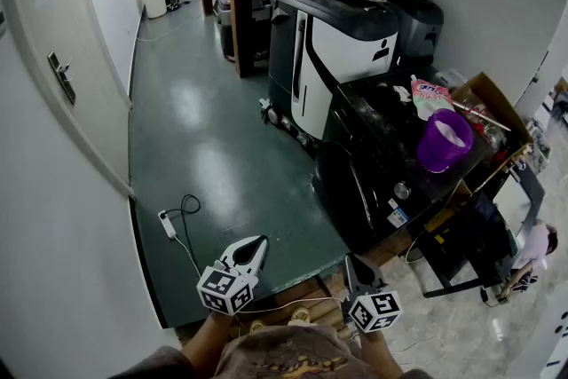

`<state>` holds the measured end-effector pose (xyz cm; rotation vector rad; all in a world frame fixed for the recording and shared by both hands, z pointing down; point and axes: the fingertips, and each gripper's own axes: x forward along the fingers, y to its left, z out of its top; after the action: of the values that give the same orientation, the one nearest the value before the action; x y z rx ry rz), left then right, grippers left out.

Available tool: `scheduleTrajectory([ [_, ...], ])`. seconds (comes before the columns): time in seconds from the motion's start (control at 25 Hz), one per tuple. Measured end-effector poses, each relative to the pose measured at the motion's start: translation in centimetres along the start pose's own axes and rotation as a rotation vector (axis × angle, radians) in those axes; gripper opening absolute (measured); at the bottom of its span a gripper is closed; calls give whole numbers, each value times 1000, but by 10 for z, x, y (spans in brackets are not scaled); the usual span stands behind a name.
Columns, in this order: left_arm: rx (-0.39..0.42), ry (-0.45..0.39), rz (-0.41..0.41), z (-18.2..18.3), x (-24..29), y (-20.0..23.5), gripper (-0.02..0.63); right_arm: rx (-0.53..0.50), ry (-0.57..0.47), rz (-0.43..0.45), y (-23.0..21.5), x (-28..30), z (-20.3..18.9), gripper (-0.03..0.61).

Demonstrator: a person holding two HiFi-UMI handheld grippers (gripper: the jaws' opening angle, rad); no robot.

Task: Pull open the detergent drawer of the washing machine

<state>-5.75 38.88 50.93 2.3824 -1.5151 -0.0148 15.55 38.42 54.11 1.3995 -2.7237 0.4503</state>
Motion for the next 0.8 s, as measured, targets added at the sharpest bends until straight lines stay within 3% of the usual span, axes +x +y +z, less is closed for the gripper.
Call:
scheduleTrajectory([
  [0.8, -28, -46, 59, -1, 30, -34, 21, -6, 26, 97, -39, 1, 3, 2],
])
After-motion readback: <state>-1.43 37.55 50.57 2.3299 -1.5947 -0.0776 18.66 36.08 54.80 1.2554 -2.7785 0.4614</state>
